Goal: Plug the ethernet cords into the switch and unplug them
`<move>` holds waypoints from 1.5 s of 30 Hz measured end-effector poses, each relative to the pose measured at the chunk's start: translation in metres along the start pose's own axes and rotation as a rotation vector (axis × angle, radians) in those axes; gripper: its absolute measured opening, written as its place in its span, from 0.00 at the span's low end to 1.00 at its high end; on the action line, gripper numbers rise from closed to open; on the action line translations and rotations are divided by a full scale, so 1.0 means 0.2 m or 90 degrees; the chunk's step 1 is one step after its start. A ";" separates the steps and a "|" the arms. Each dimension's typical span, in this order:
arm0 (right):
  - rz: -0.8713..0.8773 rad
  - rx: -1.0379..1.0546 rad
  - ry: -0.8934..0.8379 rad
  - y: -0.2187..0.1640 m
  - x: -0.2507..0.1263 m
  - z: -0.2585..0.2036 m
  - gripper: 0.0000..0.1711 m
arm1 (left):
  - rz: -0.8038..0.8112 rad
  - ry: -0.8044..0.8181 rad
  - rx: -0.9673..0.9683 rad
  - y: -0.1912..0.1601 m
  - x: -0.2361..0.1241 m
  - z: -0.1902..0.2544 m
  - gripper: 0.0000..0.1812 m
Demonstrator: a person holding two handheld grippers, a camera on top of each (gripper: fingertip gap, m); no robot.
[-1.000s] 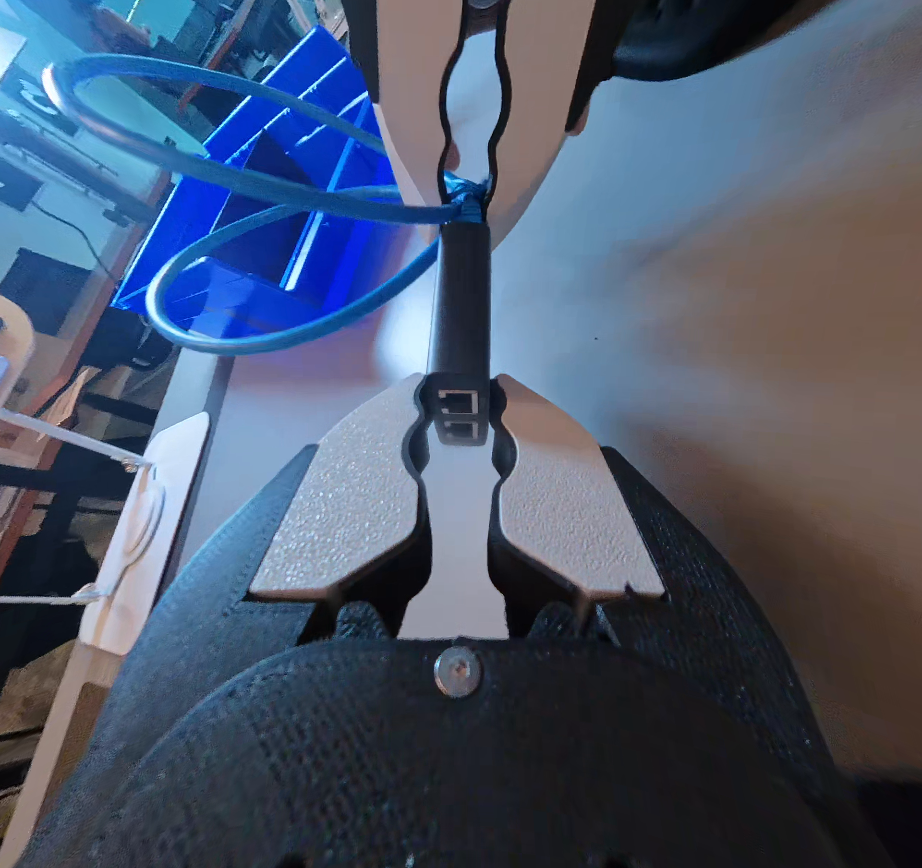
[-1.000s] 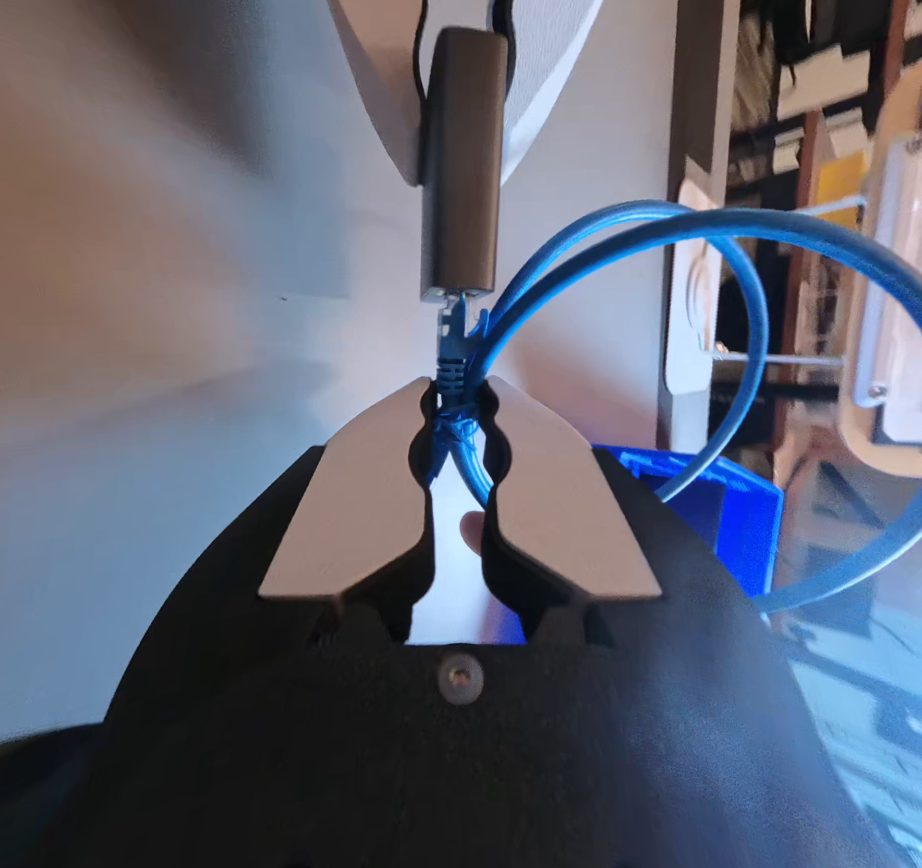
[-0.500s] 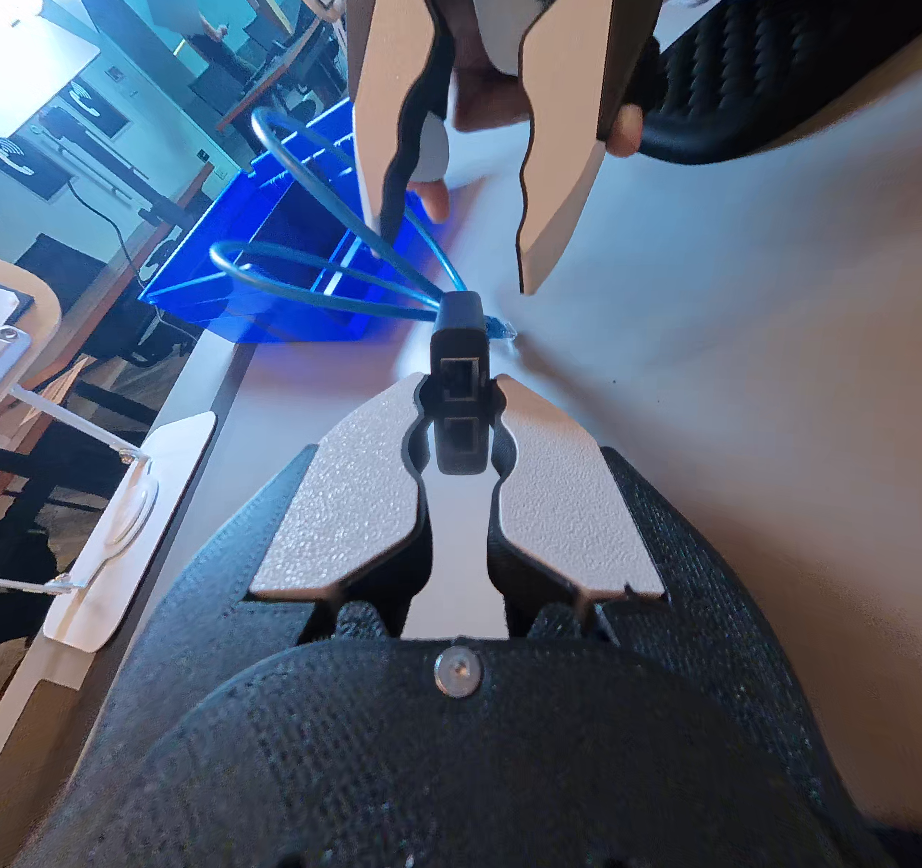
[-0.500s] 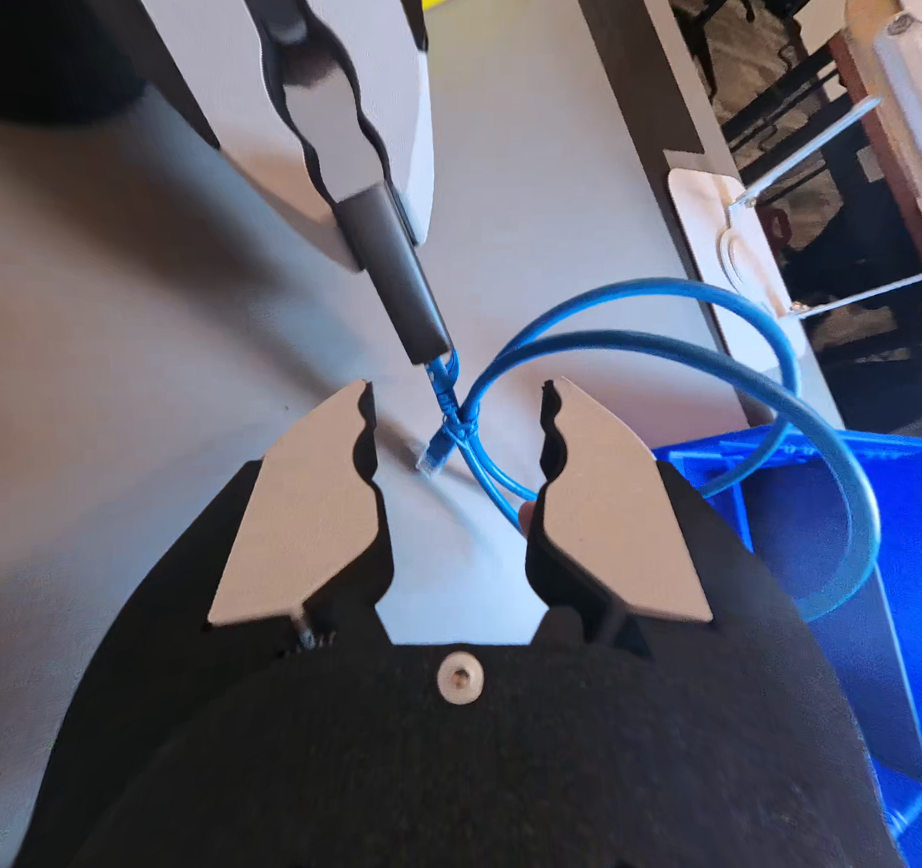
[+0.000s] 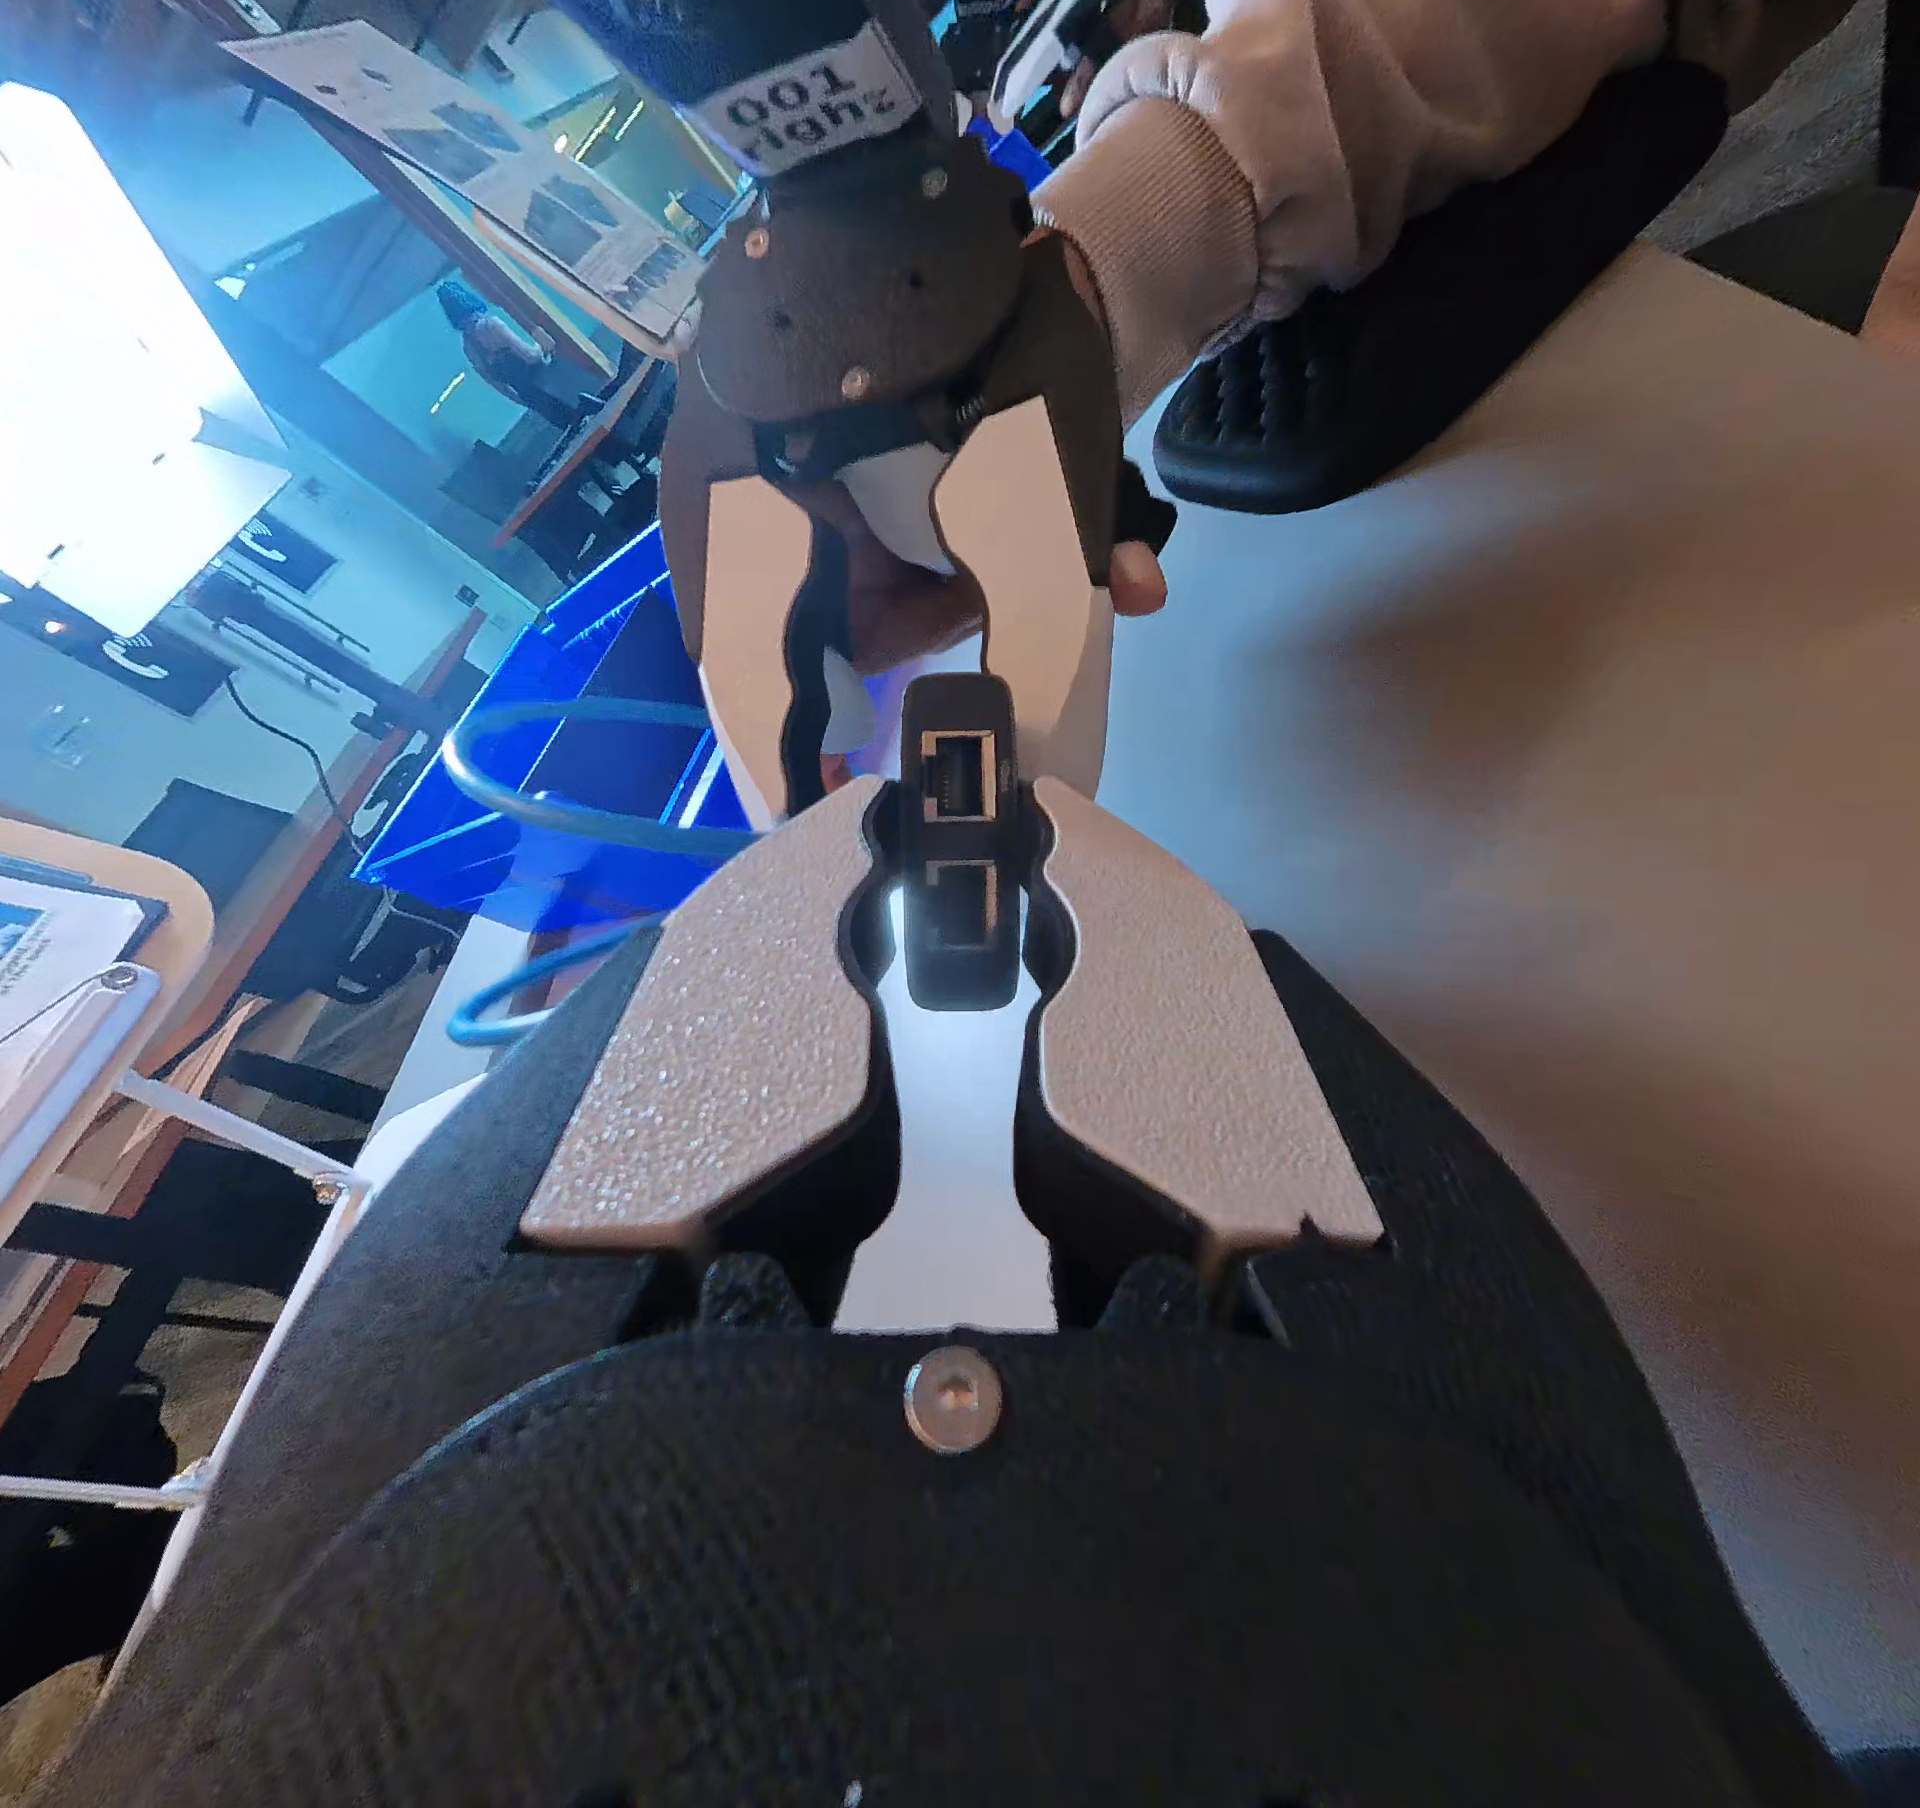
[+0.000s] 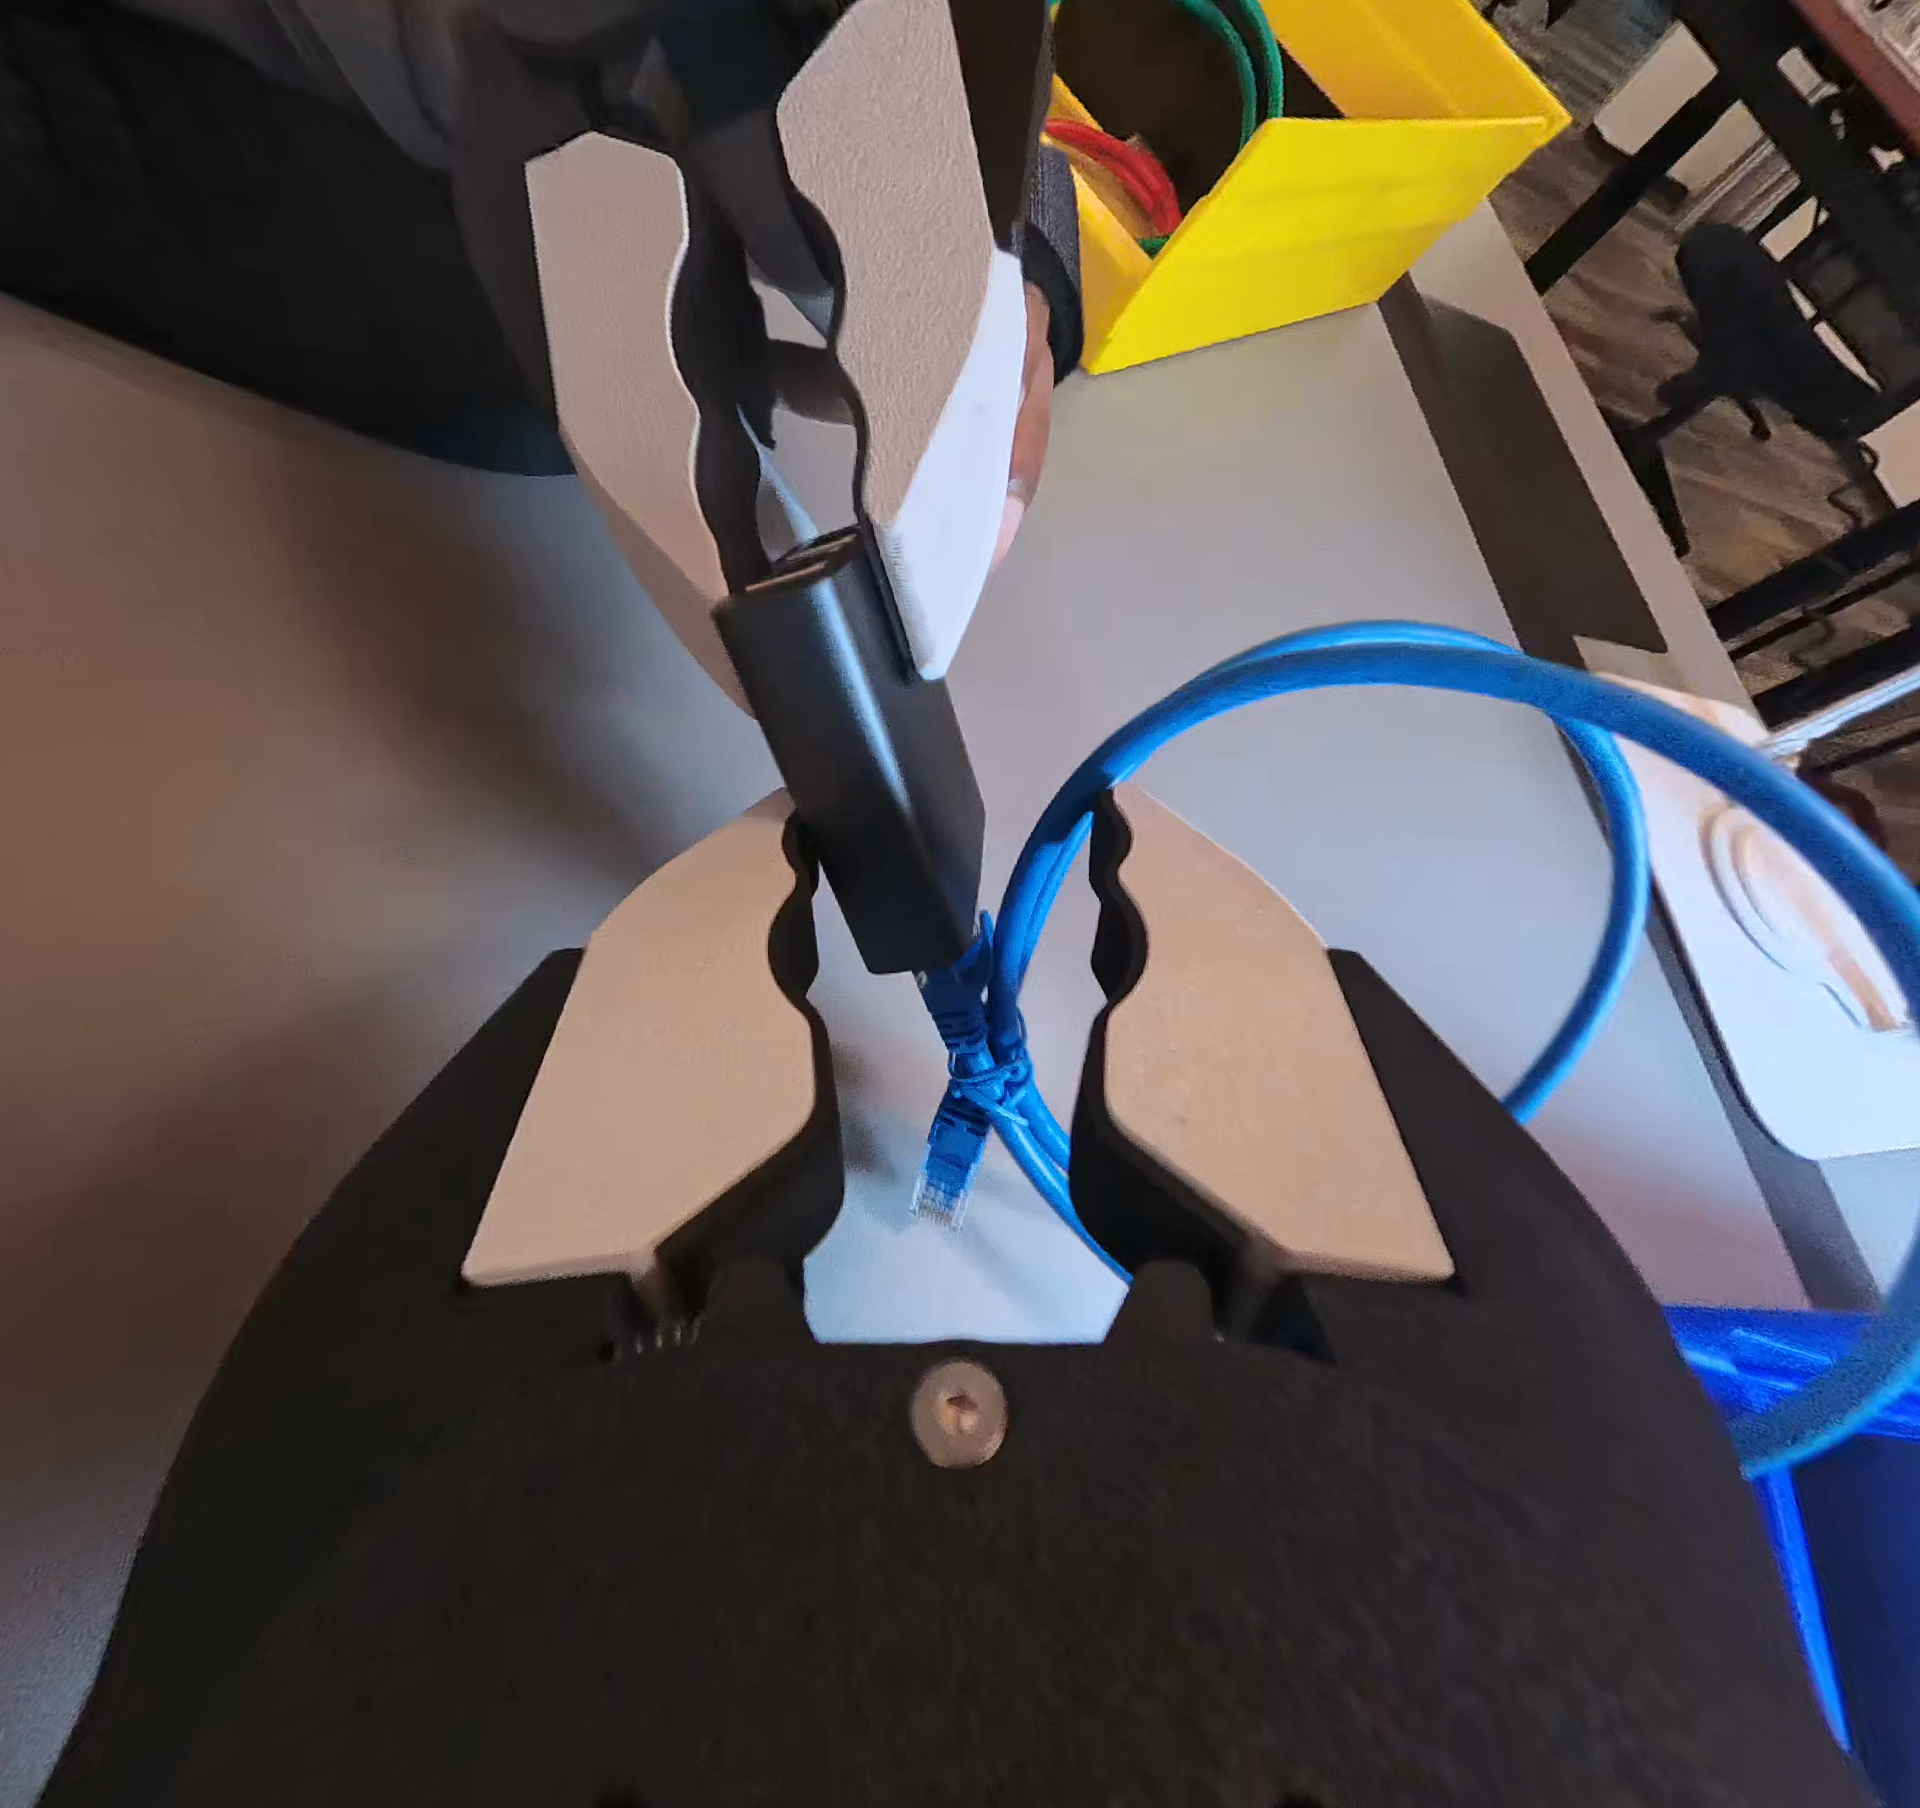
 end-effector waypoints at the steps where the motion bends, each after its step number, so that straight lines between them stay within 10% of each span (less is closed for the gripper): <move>1: -0.009 -0.002 -0.005 -0.01 0.01 0.01 0.32 | 0.006 -0.003 -0.004 0.01 0.00 0.00 0.12; 4: -0.074 -0.007 -0.006 -0.09 0.06 0.00 0.45 | 0.024 -0.018 -0.009 0.05 0.01 0.03 0.12; 13: -0.034 -0.116 -0.065 0.01 0.01 -0.01 0.21 | 0.017 0.006 -0.017 0.02 -0.01 -0.02 0.12; 22: -0.188 -0.268 -0.241 -0.06 0.00 0.09 0.21 | -0.110 0.052 -0.021 -0.18 0.03 -0.06 0.13; 39: -0.169 -0.212 -0.211 -0.07 0.01 0.06 0.17 | -0.134 0.041 -0.102 -0.21 0.03 -0.07 0.14; 45: -0.203 -0.185 -0.258 -0.15 -0.12 0.18 0.17 | -0.115 0.144 -0.210 -0.17 -0.23 -0.33 0.22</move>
Point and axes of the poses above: each gripper's, where its closed fingertips meet, x out along the fingers, y out of its top, z = x × y across the jaws, the point moved 1 cm from there along -x, back along the fingers, and after that the axes turned 2 degrees about -x, right-handed, at the moved point
